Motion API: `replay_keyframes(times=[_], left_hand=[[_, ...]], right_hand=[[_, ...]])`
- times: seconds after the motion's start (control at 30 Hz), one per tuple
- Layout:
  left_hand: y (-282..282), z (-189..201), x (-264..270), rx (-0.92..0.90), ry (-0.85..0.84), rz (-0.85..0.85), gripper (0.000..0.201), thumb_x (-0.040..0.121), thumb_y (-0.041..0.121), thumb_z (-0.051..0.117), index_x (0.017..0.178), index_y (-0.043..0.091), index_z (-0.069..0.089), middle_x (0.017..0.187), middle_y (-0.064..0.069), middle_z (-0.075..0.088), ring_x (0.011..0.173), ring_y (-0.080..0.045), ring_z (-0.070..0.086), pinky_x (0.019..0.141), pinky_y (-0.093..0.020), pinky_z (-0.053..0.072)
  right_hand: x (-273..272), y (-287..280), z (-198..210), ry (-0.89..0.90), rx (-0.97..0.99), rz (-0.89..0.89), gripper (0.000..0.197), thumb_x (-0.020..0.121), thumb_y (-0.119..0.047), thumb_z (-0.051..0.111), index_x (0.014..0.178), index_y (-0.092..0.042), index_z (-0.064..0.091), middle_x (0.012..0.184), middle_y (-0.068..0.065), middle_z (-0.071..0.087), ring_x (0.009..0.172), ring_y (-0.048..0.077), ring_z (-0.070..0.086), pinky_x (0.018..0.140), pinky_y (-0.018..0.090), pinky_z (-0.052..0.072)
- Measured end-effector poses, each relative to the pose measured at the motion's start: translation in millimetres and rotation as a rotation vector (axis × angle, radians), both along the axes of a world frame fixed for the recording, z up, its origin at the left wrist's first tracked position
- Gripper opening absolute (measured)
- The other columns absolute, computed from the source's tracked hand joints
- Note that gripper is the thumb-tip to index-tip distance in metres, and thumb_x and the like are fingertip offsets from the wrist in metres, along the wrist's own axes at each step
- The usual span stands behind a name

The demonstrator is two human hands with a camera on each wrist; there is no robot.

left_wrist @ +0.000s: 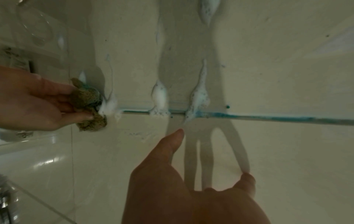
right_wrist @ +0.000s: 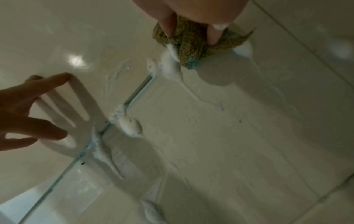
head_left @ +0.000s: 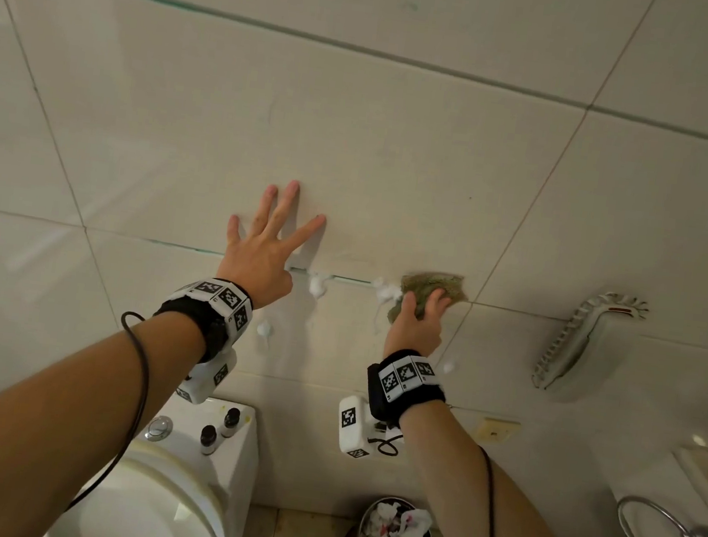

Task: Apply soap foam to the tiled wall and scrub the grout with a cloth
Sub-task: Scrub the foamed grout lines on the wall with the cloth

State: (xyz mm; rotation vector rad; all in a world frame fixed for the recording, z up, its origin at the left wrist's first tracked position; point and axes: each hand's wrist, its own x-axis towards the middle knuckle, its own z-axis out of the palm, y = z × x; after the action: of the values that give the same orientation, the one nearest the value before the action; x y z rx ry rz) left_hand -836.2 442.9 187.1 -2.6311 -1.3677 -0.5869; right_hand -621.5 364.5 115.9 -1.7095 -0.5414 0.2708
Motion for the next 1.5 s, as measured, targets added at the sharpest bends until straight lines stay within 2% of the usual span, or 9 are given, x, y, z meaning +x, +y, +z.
replay_keyframes(times=[0.17, 0.4, 0.7, 0.93, 1.07, 1.5], left_hand=[[3, 1, -19, -0.030, 0.014, 0.019, 0.101, 0.080, 0.006, 0.061, 0.155, 0.046, 0.007, 0.160, 0.005, -0.034, 0.150, -0.027, -0.024, 0.114, -0.071, 0.014], [14, -5, -52, -0.052, 0.014, 0.051, 0.106, 0.076, 0.000, 0.057, 0.155, 0.047, 0.004, 0.159, 0.005, -0.036, 0.150, -0.027, -0.025, 0.114, -0.070, 0.014], [25, -7, -82, -0.066, 0.030, 0.057, 0.106, 0.075, 0.001, 0.058, 0.155, 0.047, 0.005, 0.159, 0.004, -0.037, 0.150, -0.027, -0.025, 0.115, -0.070, 0.013], [31, -11, -101, -0.068, 0.026, 0.066, 0.106, 0.074, 0.002, 0.057, 0.155, 0.047, 0.006, 0.160, 0.003, -0.035, 0.150, -0.029, -0.023, 0.114, -0.070, 0.015], [36, -14, -115, -0.071, 0.029, 0.073, 0.106, 0.075, 0.001, 0.058, 0.155, 0.047, 0.005, 0.159, 0.003, -0.036, 0.150, -0.029, -0.024, 0.114, -0.070, 0.014], [45, -14, -140, -0.093, 0.029, 0.047, 0.106, 0.075, -0.001, 0.055, 0.154, 0.048, 0.003, 0.158, 0.006, -0.038, 0.149, -0.025, -0.027, 0.116, -0.070, 0.010]], right_hand=[[-23, 12, -3, 0.026, 0.015, 0.016, 0.060, 0.099, -0.031, 0.050, 0.153, -0.020, 0.028, 0.163, 0.000, 0.013, 0.148, 0.018, 0.023, 0.118, 0.031, 0.023], [-66, 31, -5, 0.029, 0.030, 0.039, 0.062, 0.098, -0.032, 0.050, 0.154, -0.020, 0.025, 0.164, -0.001, 0.009, 0.149, 0.019, 0.020, 0.120, 0.037, 0.022], [-102, 44, -3, 0.029, 0.021, 0.050, 0.063, 0.099, -0.028, 0.048, 0.155, -0.018, 0.022, 0.164, 0.001, 0.005, 0.150, 0.017, 0.015, 0.119, 0.029, 0.019], [-130, 51, 0, 0.024, 0.011, 0.085, 0.063, 0.100, -0.028, 0.048, 0.155, -0.016, 0.021, 0.164, 0.003, 0.004, 0.150, 0.020, 0.018, 0.118, 0.031, 0.021], [-142, 54, 1, 0.035, 0.000, 0.098, 0.060, 0.101, -0.028, 0.046, 0.155, -0.019, 0.022, 0.165, 0.002, 0.005, 0.149, 0.019, 0.018, 0.116, 0.028, 0.021], [-176, 58, 12, 0.096, -0.026, 0.127, 0.061, 0.100, -0.034, 0.049, 0.155, -0.025, 0.024, 0.164, -0.002, 0.013, 0.141, 0.022, 0.037, 0.108, 0.025, 0.029]])
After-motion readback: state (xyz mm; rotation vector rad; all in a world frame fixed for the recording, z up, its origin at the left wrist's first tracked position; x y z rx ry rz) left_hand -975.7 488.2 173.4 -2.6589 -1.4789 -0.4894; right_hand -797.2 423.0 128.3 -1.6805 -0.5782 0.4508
